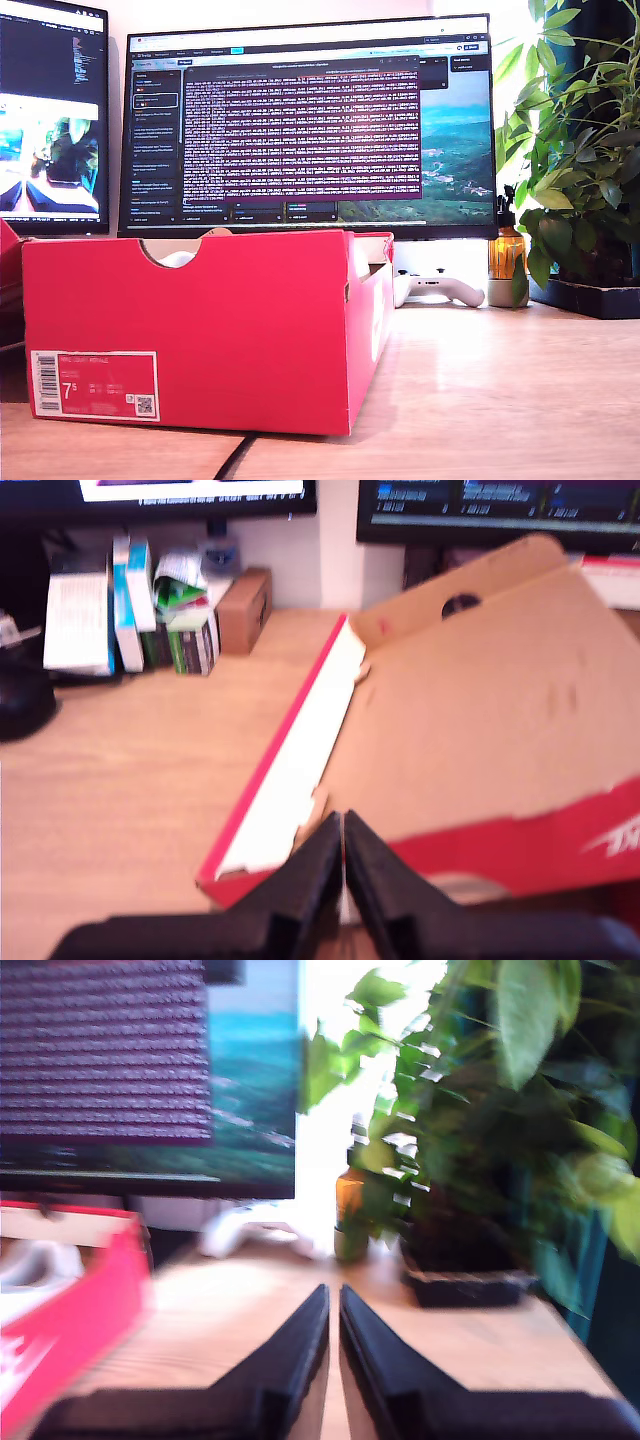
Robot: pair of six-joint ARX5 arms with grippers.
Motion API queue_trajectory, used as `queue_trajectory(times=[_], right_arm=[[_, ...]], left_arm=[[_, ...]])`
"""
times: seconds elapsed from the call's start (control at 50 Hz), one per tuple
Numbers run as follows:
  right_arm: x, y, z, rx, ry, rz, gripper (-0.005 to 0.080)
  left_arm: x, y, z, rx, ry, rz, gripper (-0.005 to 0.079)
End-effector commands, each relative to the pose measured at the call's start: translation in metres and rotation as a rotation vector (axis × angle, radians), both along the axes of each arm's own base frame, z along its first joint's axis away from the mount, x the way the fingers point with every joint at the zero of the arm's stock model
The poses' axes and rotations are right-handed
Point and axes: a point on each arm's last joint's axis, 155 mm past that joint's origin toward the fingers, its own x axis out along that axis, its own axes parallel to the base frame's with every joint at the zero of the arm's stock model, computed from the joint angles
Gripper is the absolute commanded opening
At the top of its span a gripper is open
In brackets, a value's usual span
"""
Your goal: Pack the white shoes by picking the first shoe and placing it inside the red shoebox, left side, then picking and rotating the second shoe and placing it in the shoebox
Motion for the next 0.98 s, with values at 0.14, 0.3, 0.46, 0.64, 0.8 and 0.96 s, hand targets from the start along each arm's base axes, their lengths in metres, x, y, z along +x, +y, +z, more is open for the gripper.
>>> queue_trajectory(times=[0.14, 0.3, 0.46, 0.64, 0.8, 0.96], right_arm=[[-0.001, -0.005, -0.041, -0.016, 0.151, -0.027, 0.0000], [-0.005, -0.004, -0.062, 0.011, 0.235, -0.023, 0.0000], [-0.005, -0.004, -0.061, 0.011, 0.233, -0.022, 0.0000], [-0.005, -0.004, -0.061, 0.011, 0.232, -0.022, 0.0000], [-0.005, -0.004, -0.061, 0.011, 0.232, -0.022, 0.0000], [-0.005, -0.004, -0.061, 0.011, 0.232, -0.022, 0.0000]], left_arm=[[-0.005, 0.000, -0.027, -0.008, 0.079, 0.003, -0.0019], [-0.005, 0.000, -0.028, -0.009, 0.085, 0.003, -0.0019], [-0.005, 0.000, -0.028, -0.009, 0.085, 0.003, -0.0019], [-0.005, 0.000, -0.029, -0.009, 0.086, 0.003, -0.0019], [-0.005, 0.000, -0.028, -0.009, 0.085, 0.003, -0.0019], [-0.005, 0.000, -0.029, -0.009, 0.086, 0.003, -0.0019]])
